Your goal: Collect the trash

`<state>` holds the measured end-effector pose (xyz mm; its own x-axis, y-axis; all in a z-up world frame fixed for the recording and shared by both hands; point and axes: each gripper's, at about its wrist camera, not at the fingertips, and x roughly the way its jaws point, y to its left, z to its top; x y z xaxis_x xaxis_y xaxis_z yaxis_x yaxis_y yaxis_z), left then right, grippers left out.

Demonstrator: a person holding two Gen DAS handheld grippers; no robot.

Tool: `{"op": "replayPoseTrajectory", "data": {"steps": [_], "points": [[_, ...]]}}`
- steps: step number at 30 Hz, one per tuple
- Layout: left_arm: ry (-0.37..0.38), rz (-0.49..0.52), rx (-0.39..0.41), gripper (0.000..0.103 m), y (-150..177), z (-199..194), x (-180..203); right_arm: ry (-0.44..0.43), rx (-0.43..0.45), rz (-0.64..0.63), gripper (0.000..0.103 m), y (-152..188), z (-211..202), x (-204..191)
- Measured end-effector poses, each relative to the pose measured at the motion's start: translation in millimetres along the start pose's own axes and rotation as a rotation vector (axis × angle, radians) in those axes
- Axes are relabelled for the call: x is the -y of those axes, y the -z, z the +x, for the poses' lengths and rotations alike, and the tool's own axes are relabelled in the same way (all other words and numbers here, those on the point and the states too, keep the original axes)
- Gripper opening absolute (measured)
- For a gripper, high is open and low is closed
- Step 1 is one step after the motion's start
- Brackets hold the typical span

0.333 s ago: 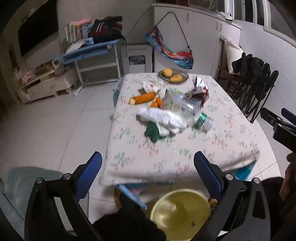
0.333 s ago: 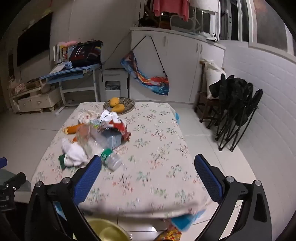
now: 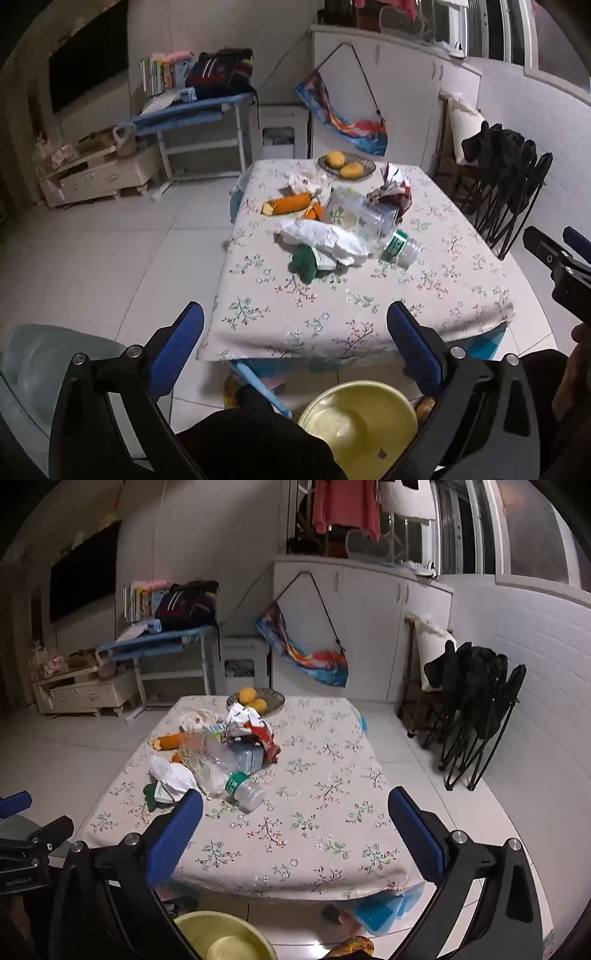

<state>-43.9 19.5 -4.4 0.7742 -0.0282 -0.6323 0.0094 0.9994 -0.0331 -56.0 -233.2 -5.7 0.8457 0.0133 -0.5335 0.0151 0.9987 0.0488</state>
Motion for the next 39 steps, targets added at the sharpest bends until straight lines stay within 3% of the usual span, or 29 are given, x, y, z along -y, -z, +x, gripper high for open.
{"op": "replayPoseTrajectory", "data": {"steps": [1, 4, 16, 39], "points": [[-0.024, 0.027, -0.017, 0.096, -2, 2, 16, -0.008, -0.012, 0.013, 0.096, 0, 1, 5], [-0.035, 0.032, -0.004, 0.096, -3, -2, 17, 0.0, -0.027, 0.029, 0.096, -4, 6, 8], [-0.028, 0.074, 0.027, 0.096, 0, -4, 27, 0.013, -0.01, 0.002, 0.096, -12, -10, 1], [-0.014, 0.062, 0.024, 0.096, 0, -3, 23, 0.027, 0.017, -0.014, 0.096, -19, -15, -3]]}}
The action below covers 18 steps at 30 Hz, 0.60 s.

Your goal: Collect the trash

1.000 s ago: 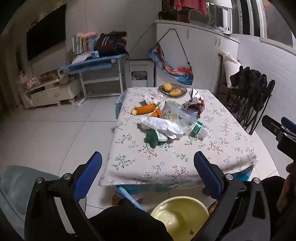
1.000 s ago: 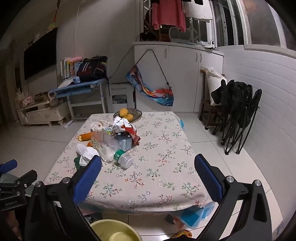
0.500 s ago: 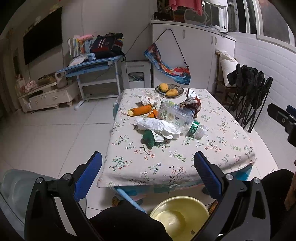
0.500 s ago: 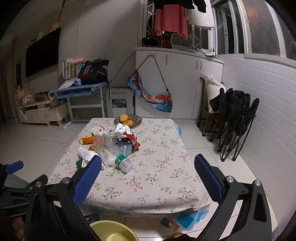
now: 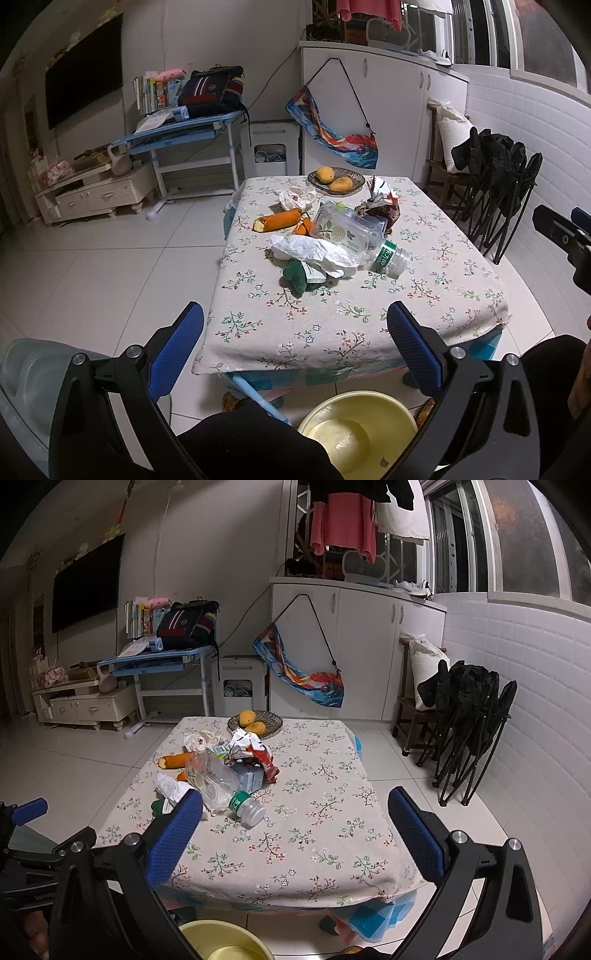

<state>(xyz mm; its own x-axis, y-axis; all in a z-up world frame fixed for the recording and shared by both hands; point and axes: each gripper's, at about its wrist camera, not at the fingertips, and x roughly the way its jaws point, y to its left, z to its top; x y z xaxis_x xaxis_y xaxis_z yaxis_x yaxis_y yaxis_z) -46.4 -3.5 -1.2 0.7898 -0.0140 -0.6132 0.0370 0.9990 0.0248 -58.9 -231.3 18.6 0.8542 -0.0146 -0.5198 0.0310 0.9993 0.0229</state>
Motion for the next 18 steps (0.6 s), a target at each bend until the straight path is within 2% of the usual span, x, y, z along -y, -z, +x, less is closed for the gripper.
{"op": "replayPoseTrajectory", "data": {"steps": [18], "points": [[-0.019, 0.008, -0.001, 0.096, -2, 0, 1, -0.008, -0.034, 0.026, 0.096, 17, 23, 12]]}}
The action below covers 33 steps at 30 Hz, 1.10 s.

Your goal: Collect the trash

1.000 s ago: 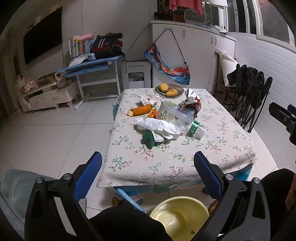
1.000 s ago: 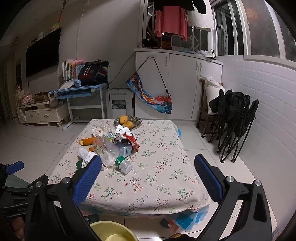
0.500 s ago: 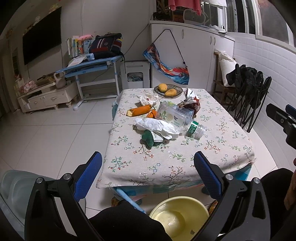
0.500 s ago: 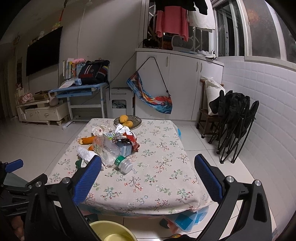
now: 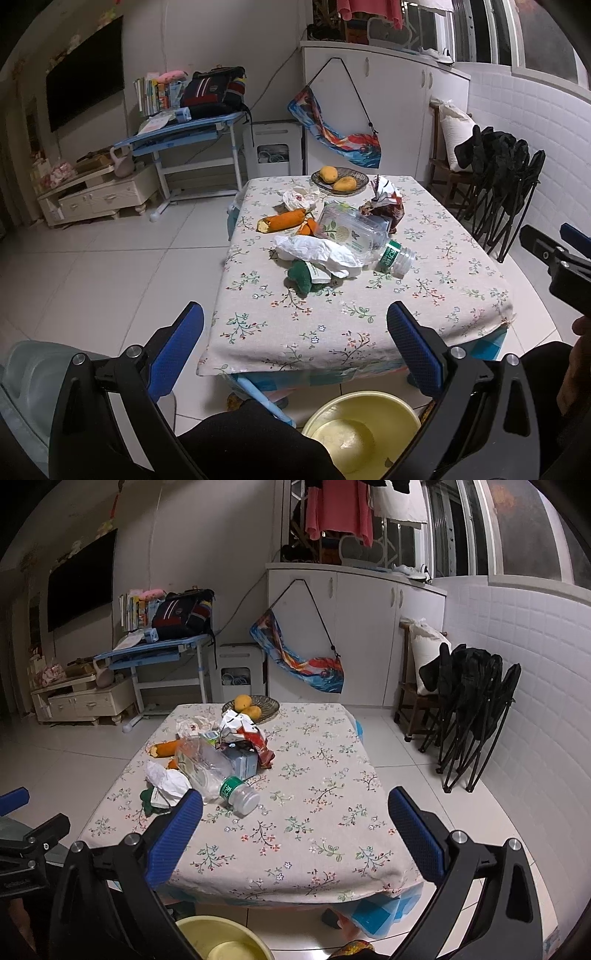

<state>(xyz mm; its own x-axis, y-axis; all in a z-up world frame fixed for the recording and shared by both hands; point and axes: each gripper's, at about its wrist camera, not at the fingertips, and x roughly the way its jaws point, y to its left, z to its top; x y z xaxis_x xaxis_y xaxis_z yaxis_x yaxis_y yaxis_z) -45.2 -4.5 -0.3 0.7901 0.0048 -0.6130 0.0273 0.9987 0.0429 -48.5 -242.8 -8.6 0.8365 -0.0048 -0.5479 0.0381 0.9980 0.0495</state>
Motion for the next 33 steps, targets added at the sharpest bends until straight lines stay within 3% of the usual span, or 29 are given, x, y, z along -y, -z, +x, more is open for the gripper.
{"op": "replayPoseTrajectory", "data": {"steps": [19, 33], "points": [[-0.015, 0.004, 0.008, 0.096, -1.5, -0.2, -5.0, -0.01, 0.044, -0.012, 0.096, -1.4, -4.1, 2.4], [-0.017, 0.007, -0.019, 0.096, -3.6, 2.6, -6.0, -0.02, 0.016, -0.054, 0.096, -0.9, 2.0, -3.4]]}}
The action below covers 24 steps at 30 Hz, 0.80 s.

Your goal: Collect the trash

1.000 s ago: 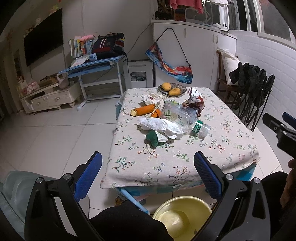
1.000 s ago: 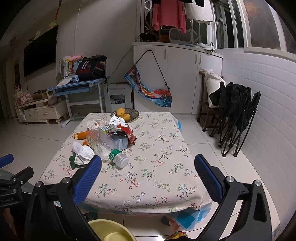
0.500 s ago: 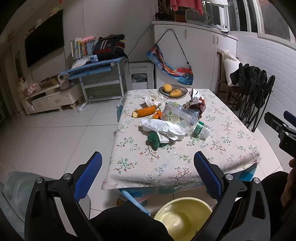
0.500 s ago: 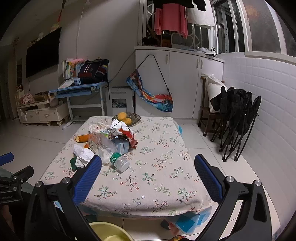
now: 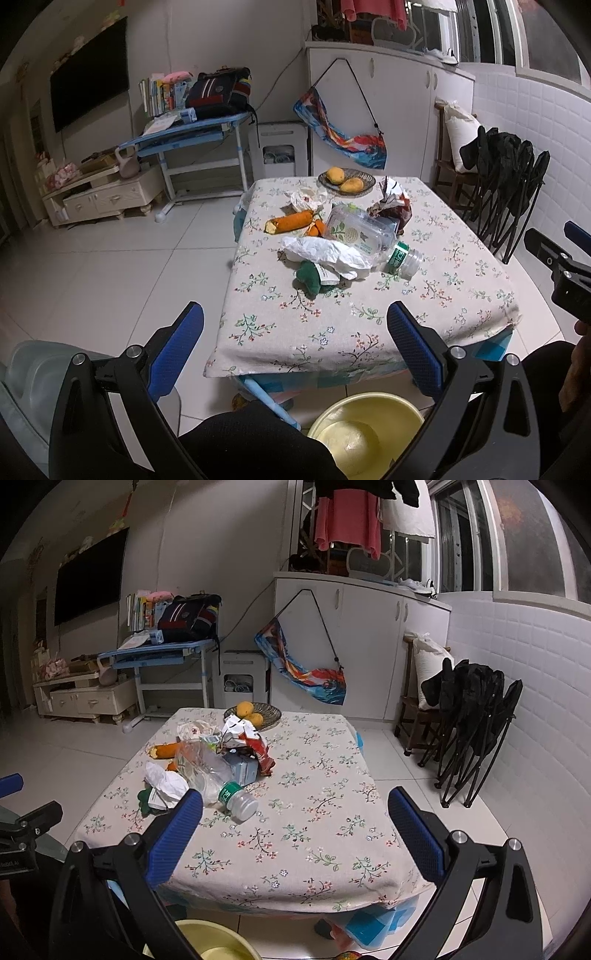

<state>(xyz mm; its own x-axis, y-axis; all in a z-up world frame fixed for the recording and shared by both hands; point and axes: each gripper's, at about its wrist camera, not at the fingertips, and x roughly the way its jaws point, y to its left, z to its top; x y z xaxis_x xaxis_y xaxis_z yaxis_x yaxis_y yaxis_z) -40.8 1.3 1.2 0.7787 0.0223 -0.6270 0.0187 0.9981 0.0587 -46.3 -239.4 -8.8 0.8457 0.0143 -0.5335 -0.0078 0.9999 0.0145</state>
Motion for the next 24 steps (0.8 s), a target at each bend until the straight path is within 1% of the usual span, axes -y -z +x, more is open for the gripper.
{"op": "replayPoseTrajectory", "data": {"steps": [1, 3, 4, 7, 9, 12, 15, 17, 20, 24], "points": [[0.008, 0.0, -0.021, 0.096, -2, 2, -2, -0.011, -0.011, -0.001, 0.096, 0, 2, 0], [0.013, -0.015, -0.038, 0.096, -7, 4, -8, -0.056, -0.056, -0.009, 0.096, -2, 10, 1], [0.011, -0.03, -0.036, 0.096, -10, 4, -12, -0.086, -0.076, -0.011, 0.096, -3, 15, 2], [0.053, -0.067, -0.026, 0.096, -17, 8, -19, -0.133, -0.116, -0.042, 0.096, -7, 31, -1], [0.06, -0.065, -0.037, 0.096, -19, 18, -19, -0.151, -0.135, -0.062, 0.096, -7, 42, -2], [0.045, -0.046, -0.042, 0.096, -21, 32, -15, -0.172, -0.163, -0.062, 0.096, -5, 58, -1], [0.051, -0.042, -0.06, 0.096, -23, 49, -12, -0.192, -0.196, -0.053, 0.096, -3, 71, 0], [0.059, -0.055, -0.092, 0.096, -24, 66, -12, -0.207, -0.209, -0.055, 0.096, -4, 78, -2], [0.076, -0.092, -0.137, 0.096, -27, 94, -14, -0.221, -0.245, -0.094, 0.096, -6, 95, -10], [0.065, -0.106, -0.161, 0.096, -32, 121, -19, -0.25, -0.295, -0.113, 0.096, -6, 115, -17]]}}
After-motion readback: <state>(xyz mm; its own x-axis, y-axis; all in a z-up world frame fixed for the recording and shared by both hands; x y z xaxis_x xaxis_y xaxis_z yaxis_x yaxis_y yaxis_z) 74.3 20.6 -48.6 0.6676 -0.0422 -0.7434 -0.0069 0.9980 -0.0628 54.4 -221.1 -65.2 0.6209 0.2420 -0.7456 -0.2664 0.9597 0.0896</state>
